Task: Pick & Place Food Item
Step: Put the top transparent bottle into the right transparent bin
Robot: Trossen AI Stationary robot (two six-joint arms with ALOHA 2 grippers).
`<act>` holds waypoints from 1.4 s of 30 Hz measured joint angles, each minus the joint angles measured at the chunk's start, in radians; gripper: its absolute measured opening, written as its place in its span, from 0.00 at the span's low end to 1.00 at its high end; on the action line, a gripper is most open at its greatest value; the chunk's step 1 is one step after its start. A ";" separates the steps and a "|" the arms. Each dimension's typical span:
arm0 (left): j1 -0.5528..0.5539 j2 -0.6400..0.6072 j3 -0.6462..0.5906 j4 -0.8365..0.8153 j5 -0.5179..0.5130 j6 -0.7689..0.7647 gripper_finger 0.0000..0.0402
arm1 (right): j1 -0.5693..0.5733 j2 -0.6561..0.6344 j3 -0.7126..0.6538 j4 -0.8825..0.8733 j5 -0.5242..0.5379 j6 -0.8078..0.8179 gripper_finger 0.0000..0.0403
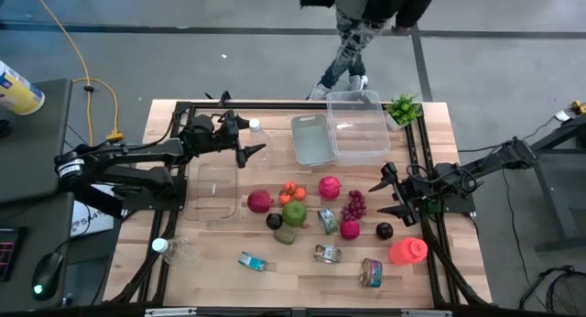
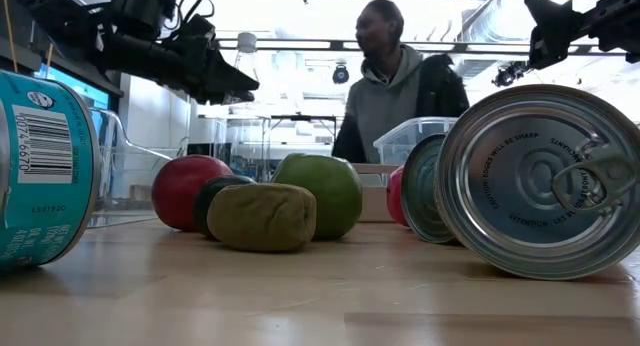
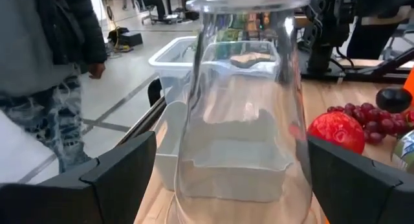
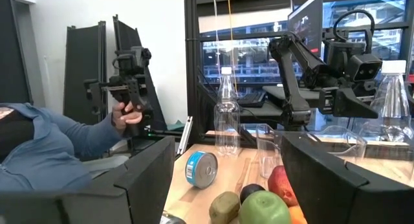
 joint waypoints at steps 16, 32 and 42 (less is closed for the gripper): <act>0.001 0.000 0.000 -0.006 0.062 0.058 0.58 | 0.000 0.000 0.000 -0.001 0.048 0.009 0.67; -0.156 -0.104 0.020 -0.040 -0.013 0.170 0.53 | 0.000 0.000 -0.001 0.076 0.204 -0.144 0.67; -0.362 -0.154 0.232 -0.393 -0.149 0.164 0.53 | -0.002 0.177 0.051 0.168 0.347 -0.101 0.67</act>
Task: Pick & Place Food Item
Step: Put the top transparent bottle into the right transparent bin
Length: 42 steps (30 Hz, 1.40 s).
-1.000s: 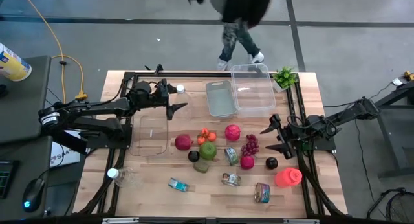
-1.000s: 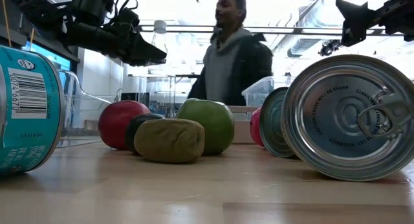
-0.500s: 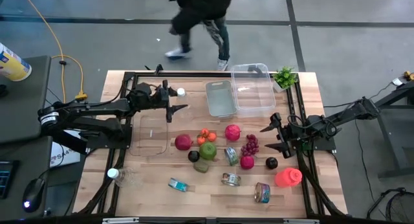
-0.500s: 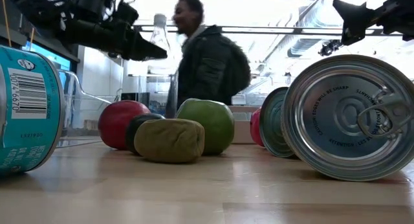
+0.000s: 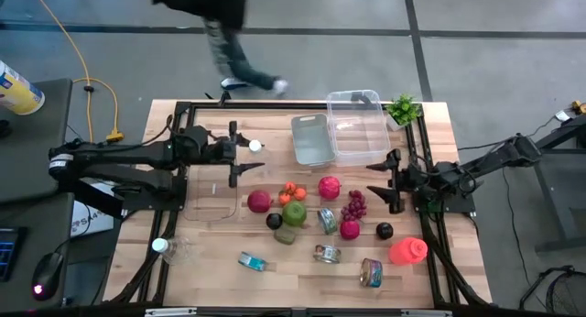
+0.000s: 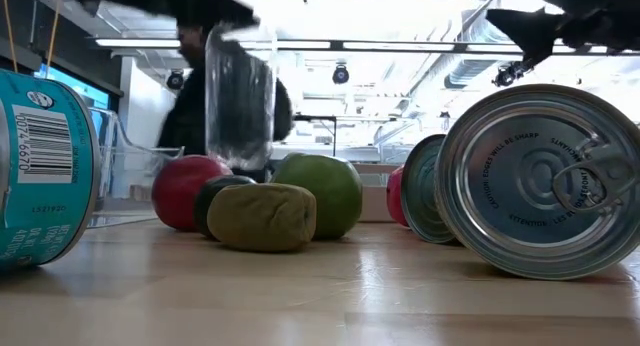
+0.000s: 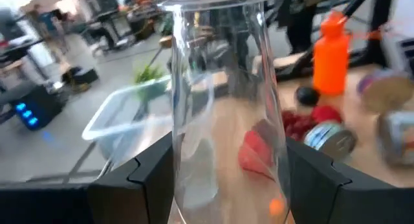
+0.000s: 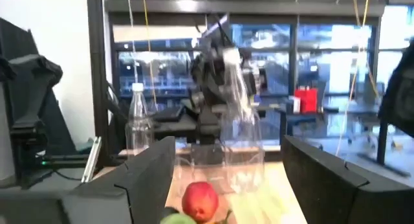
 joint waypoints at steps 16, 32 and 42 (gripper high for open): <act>-0.166 0.263 0.233 -0.153 -0.214 0.034 0.53 | -0.010 0.723 0.538 -0.004 0.151 -0.223 0.67; -0.178 0.264 0.233 -0.152 -0.155 0.067 0.60 | -0.101 1.053 0.864 0.064 -0.008 -0.322 0.67; -0.178 0.264 0.233 -0.146 -0.153 0.084 0.61 | -0.139 1.098 0.949 0.069 -0.081 -0.351 0.67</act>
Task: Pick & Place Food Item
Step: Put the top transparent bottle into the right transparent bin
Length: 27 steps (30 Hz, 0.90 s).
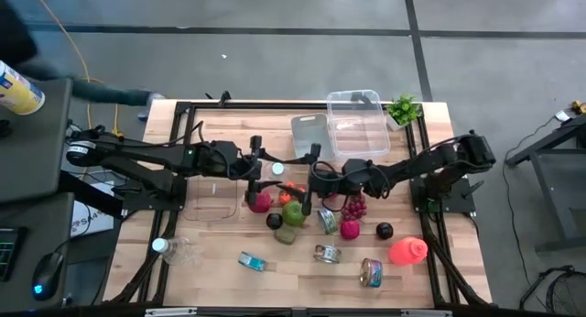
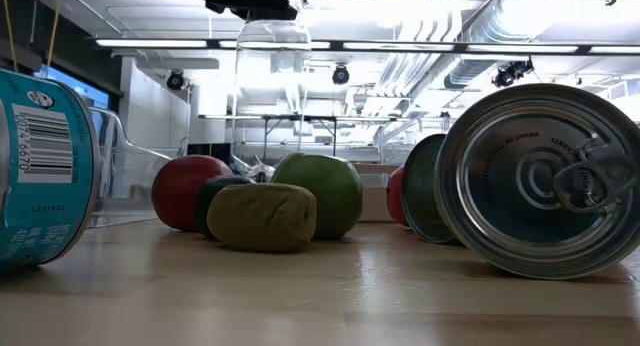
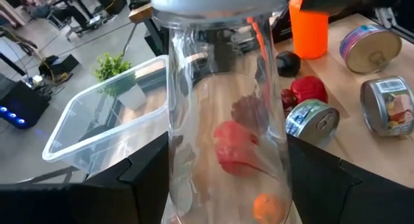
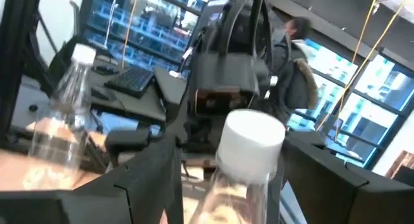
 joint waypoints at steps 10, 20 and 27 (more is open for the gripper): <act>0.000 0.000 0.000 0.011 0.003 0.008 0.61 | -0.020 -0.001 0.000 0.004 -0.091 0.005 0.67; 0.000 0.008 -0.001 0.039 -0.107 -0.003 0.61 | -0.060 0.018 0.005 0.010 -0.122 0.007 0.67; 0.003 0.054 -0.002 0.066 -0.111 -0.003 0.61 | -0.080 0.019 0.011 -0.011 -0.150 0.015 0.67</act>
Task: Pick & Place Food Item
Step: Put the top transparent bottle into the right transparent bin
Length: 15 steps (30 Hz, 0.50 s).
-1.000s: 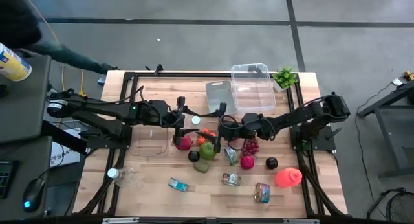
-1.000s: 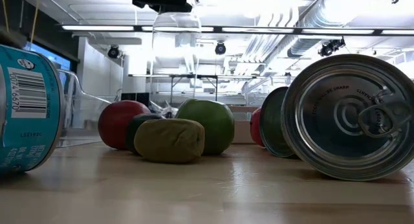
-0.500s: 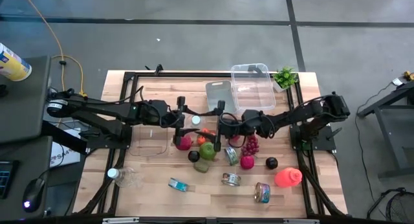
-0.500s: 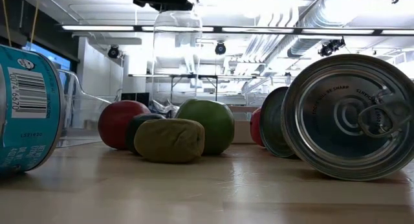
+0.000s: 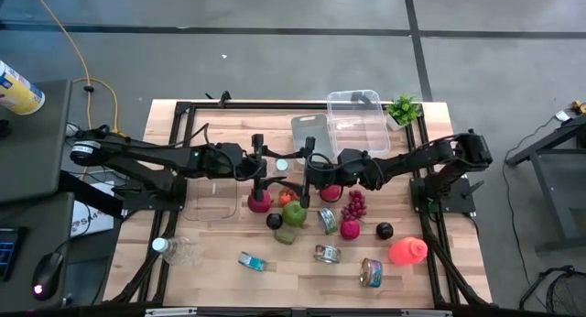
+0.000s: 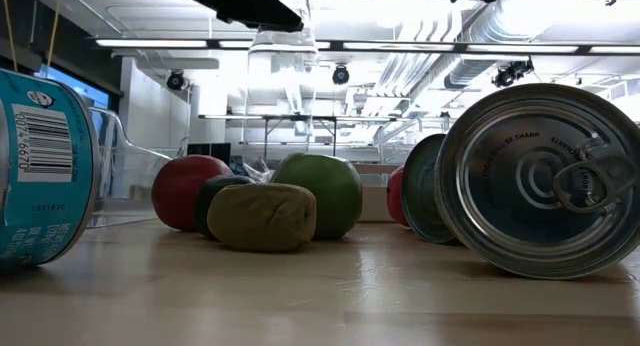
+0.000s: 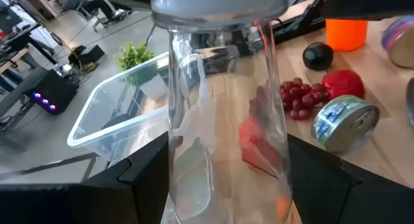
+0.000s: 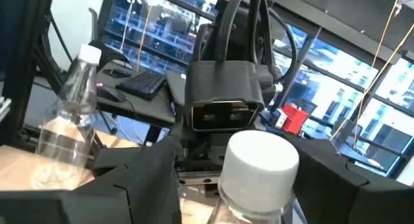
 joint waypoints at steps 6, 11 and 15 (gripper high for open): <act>0.000 0.001 0.000 0.004 0.005 0.006 0.61 | -0.001 0.000 0.000 -0.024 0.010 -0.001 0.51; 0.001 0.001 0.000 0.007 0.000 0.003 0.61 | -0.008 0.000 0.001 -0.038 0.018 -0.005 0.28; 0.001 0.001 0.000 0.005 0.000 0.004 0.61 | -0.008 -0.001 0.002 -0.059 0.017 -0.004 0.28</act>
